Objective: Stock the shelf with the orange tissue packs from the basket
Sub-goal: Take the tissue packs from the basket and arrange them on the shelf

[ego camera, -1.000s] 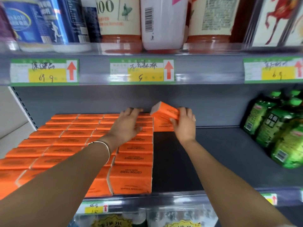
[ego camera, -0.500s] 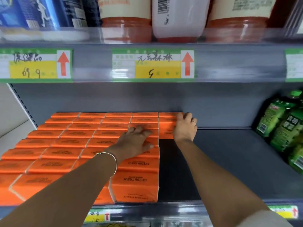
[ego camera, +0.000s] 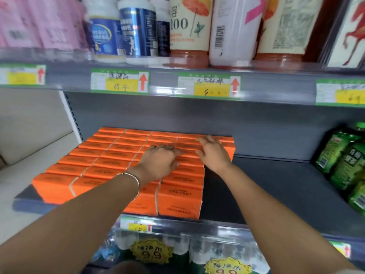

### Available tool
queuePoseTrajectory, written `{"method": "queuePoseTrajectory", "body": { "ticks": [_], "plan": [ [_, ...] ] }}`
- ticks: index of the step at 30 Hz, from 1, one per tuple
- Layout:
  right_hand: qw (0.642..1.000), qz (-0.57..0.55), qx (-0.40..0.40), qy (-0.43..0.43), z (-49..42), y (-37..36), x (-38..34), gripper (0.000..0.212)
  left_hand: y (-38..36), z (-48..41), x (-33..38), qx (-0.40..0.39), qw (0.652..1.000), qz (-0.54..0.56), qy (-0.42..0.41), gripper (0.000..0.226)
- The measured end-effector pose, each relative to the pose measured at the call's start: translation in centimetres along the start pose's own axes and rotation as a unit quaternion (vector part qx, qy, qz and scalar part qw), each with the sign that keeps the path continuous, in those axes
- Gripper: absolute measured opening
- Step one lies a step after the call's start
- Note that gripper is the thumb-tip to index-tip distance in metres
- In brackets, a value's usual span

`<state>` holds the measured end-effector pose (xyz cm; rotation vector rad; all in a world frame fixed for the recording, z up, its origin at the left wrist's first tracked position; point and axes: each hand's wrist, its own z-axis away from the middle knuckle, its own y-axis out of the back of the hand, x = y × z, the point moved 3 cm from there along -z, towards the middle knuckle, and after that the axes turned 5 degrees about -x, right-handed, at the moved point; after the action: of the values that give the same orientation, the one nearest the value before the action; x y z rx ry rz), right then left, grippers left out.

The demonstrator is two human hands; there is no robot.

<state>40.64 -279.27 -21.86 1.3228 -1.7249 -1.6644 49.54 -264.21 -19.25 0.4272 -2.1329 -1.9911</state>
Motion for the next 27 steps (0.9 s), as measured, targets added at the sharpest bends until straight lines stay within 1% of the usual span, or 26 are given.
{"method": "queuePoseTrajectory", "body": {
  "ticks": [5,10,14,17,23,27],
  "plan": [
    [0.991,-0.023,-0.010,0.129,2.1,0.5,-9.7,0.041,2.9,8.6,-5.2,0.017,0.995,-0.044,0.086,0.037],
    [0.964,-0.001,-0.013,0.265,5.7,-0.8,-19.8,0.038,4.3,18.6,-10.8,0.044,0.983,-0.049,0.170,0.031],
    [0.943,0.043,-0.008,0.329,8.2,-2.6,-26.5,0.037,4.3,25.9,-14.9,0.069,0.969,-0.053,0.233,0.027],
    [0.930,0.066,-0.028,0.361,9.3,-5.3,-31.1,0.034,3.2,31.2,-18.0,0.084,0.956,-0.050,0.275,0.026],
    [0.893,0.098,-0.100,0.428,11.0,-13.2,-39.0,0.031,-2.9,41.9,-23.6,0.025,0.935,-0.049,0.349,0.029],
    [0.864,0.121,-0.172,0.458,11.6,-19.4,-42.7,0.032,-9.0,47.1,-26.1,-0.057,0.919,-0.039,0.388,0.031]
  ]
}}
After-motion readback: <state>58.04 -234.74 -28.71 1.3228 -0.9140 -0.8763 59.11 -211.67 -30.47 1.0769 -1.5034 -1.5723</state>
